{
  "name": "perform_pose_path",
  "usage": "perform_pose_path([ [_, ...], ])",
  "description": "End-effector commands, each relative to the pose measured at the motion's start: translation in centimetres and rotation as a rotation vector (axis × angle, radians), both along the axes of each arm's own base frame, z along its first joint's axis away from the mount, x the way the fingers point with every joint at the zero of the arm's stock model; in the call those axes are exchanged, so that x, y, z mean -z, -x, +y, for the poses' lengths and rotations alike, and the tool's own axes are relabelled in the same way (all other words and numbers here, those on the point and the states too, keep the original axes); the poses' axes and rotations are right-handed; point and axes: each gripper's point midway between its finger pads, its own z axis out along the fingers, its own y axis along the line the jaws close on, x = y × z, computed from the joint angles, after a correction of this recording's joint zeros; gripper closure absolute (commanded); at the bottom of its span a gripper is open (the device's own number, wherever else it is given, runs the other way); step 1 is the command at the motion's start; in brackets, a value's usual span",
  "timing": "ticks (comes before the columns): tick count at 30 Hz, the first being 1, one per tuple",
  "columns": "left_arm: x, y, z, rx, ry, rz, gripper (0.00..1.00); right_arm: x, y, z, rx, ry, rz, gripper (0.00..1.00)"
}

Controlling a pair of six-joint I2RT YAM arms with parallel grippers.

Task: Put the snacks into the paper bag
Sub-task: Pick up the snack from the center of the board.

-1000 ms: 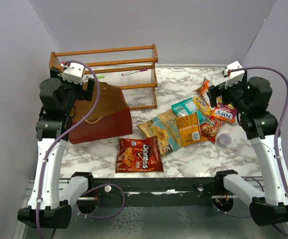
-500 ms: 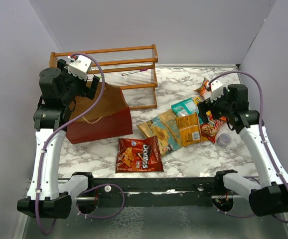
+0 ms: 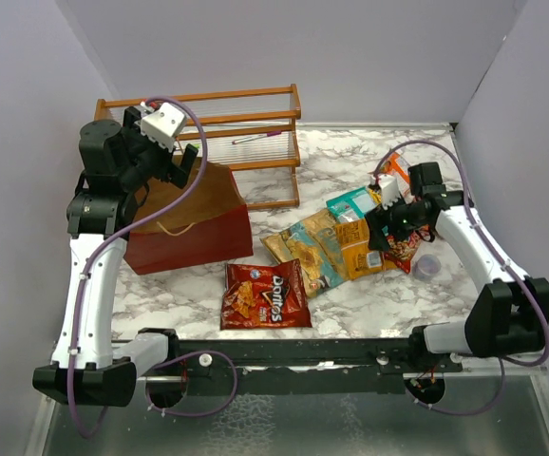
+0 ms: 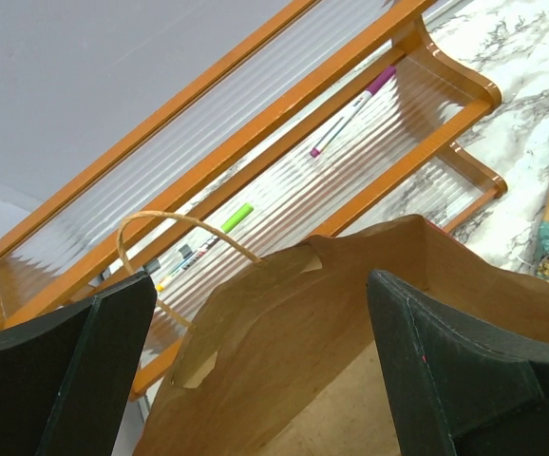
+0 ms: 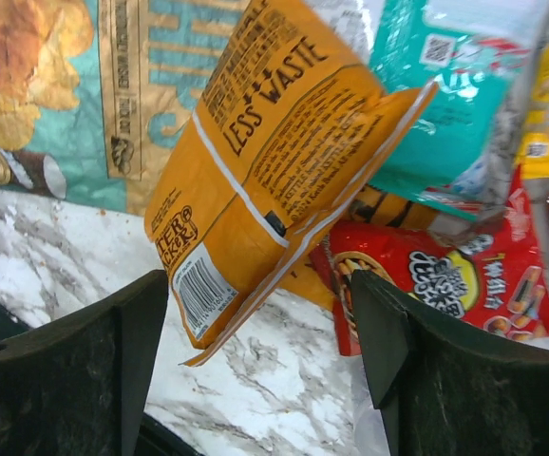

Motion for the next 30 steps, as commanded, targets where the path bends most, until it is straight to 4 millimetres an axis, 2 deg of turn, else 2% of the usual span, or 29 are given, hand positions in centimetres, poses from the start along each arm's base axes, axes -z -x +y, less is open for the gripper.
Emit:
perform_pose_path([
  [1, -1.5, 0.6, -1.5, 0.086, 0.000, -0.039, 0.04, 0.5, 0.9, 0.5, -0.065, -0.044, 0.077, 0.24],
  [8, -1.9, 0.4, -2.6, 0.123, 0.037, -0.060, 0.06, 2.5, 1.0, -0.1, -0.060, -0.089, 0.172, 0.34],
  [15, -2.3, -0.8, -4.6, 0.179, 0.071, -0.048, 0.09, 3.3, 1.3, 1.5, -0.122, -0.186, 0.230, 0.54],
  [20, -2.6, -0.5, -6.8, 0.238, 0.070, -0.044, 0.09, 3.9, 1.2, 2.1, -0.136, -0.225, 0.262, 0.68],
  [23, -2.5, 0.1, -8.8, 0.281, 0.062, -0.029, 0.10, 3.0, 1.0, 2.6, -0.159, -0.256, 0.248, 0.81],
  [27, -1.5, 1.1, -11.8, 0.377, 0.052, 0.018, 0.10, 0.3, 0.7, 3.2, -0.213, -0.286, 0.177, 0.96],
  [30, -0.4, 2.4, -14.2, 0.484, 0.042, 0.061, 0.11, -1.8, 0.6, 3.4, -0.257, -0.289, 0.117, 0.99],
])
